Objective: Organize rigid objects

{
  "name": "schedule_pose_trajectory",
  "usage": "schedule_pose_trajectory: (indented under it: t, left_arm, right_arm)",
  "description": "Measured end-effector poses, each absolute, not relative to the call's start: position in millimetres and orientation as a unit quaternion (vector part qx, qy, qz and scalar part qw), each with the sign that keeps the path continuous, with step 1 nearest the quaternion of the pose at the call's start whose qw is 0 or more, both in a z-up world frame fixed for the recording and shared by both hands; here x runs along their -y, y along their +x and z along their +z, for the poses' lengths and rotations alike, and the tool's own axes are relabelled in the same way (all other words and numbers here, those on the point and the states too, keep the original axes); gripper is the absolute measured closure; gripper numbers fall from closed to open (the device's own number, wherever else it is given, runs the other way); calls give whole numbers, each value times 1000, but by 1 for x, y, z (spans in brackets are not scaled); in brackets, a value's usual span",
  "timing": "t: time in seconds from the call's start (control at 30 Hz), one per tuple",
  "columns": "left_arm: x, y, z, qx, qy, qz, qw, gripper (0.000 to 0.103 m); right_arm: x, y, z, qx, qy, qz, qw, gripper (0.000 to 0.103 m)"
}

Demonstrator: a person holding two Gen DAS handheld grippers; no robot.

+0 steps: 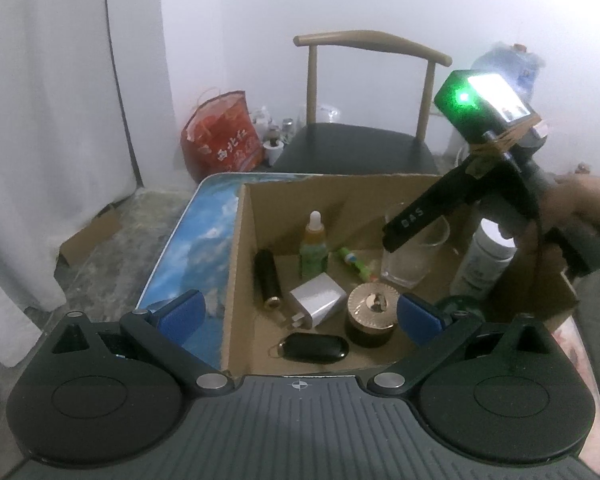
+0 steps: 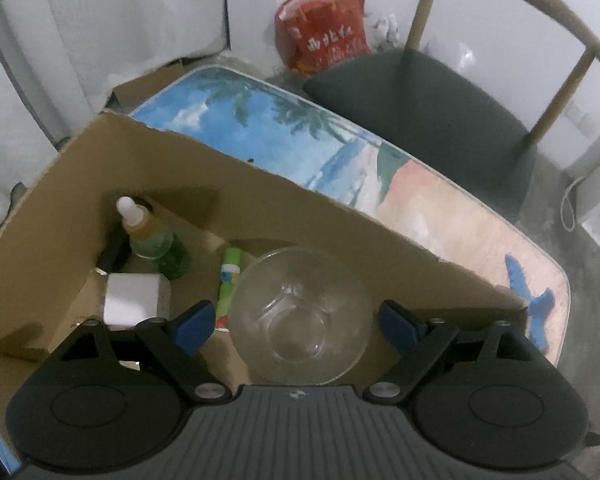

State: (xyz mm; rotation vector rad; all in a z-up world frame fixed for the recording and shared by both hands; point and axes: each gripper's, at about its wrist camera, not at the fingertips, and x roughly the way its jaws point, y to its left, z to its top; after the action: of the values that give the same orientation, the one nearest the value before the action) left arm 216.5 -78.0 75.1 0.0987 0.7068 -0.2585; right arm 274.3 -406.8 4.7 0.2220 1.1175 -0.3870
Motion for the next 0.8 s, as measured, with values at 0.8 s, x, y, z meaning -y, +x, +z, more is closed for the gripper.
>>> schedule_pose_trajectory:
  t: [0.8]
  left_arm:
    - [74,214,77,-342,48,-126,930,0]
  right_arm:
    - [424,253,12,-519,153,-202,817,23]
